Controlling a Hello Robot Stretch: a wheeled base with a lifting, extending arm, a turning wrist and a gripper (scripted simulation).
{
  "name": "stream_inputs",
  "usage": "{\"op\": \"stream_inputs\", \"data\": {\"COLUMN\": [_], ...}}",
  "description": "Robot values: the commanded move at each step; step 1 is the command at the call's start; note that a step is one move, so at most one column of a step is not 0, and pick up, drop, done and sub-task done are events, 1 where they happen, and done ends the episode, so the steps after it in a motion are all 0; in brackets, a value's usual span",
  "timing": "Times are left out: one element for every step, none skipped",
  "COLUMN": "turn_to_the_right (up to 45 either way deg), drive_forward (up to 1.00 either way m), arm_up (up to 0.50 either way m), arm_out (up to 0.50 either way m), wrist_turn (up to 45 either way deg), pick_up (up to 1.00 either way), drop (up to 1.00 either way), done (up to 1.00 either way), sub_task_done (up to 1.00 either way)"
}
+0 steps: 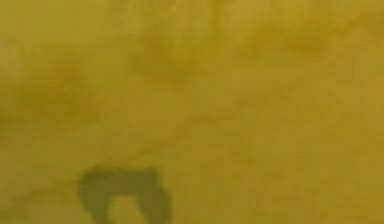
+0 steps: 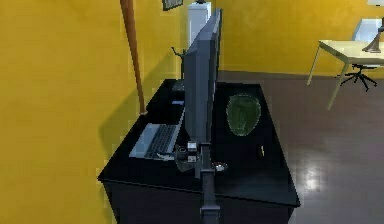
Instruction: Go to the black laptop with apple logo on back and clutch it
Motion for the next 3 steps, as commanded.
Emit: {"op": "stream_inputs", "data": {"turn_to_the_right": [0.0, 0.0, 0.0], "drive_forward": [0.0, 0.0, 0.0], "arm_up": [0.0, 0.1, 0.0], "arm_out": [0.0, 0.0, 0.0], "wrist_turn": [0.0, 0.0, 0.0], "pick_up": [1.0, 0.0, 0.0], "drop": [0.0, 0.0, 0.0], "done": [0.0, 0.0, 1.0], "sub_task_done": [0.0, 0.0, 0.0]}}
